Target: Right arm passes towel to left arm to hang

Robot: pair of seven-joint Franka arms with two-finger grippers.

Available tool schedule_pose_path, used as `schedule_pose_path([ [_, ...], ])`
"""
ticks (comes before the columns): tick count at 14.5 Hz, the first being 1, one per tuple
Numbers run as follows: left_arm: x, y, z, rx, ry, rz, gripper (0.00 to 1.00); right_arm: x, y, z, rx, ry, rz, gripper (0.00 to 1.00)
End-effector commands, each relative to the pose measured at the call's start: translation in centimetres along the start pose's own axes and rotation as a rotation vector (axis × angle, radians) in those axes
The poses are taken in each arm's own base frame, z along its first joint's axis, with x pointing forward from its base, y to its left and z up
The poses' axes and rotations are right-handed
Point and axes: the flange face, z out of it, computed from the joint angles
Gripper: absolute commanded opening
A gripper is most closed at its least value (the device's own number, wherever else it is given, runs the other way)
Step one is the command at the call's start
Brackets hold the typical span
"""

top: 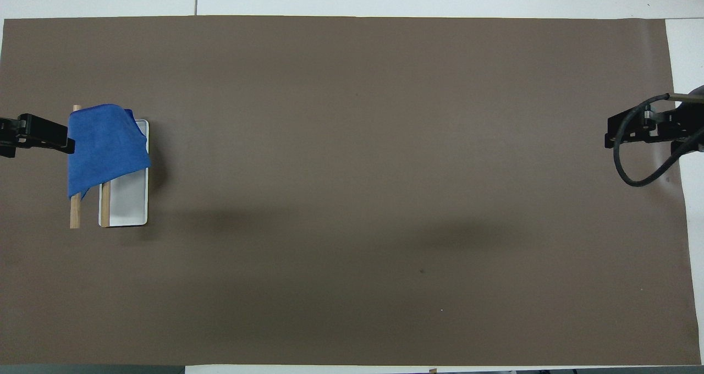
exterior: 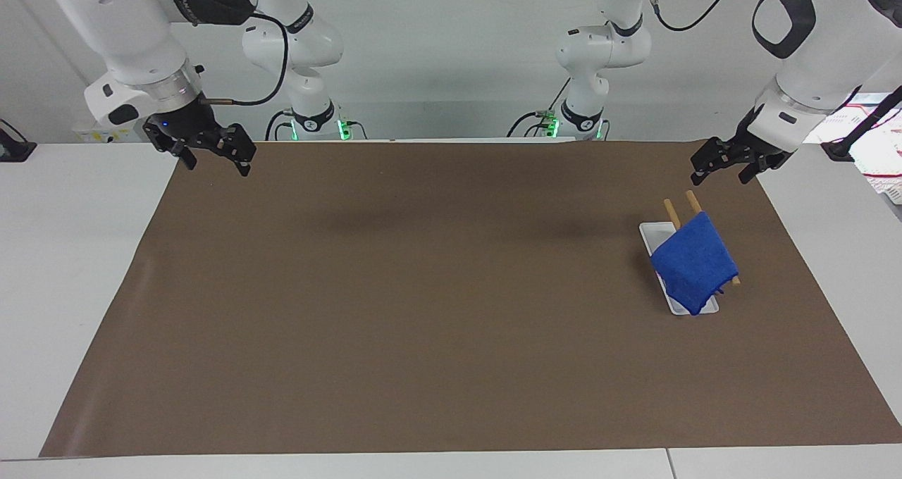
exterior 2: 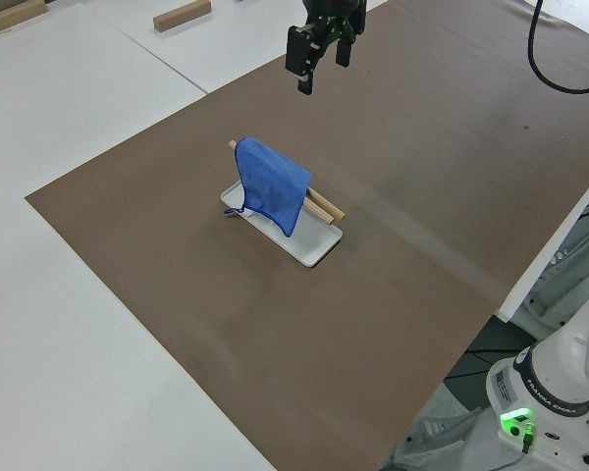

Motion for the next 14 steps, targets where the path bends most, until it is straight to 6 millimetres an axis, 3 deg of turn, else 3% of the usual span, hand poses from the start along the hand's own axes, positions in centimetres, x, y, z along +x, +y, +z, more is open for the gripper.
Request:
schedule_pose_path([
  [1,-0.11,0.16,-0.39,-0.008,-0.009,0.016,1.00,-0.56,-0.04,-0.01,-0.003,0.009,0.001,1.00],
  [14,0.53,0.62,-0.71,0.007,0.042,0.059,1.00,-0.48,0.20,0.04,-0.003,0.011,-0.012,1.00],
])
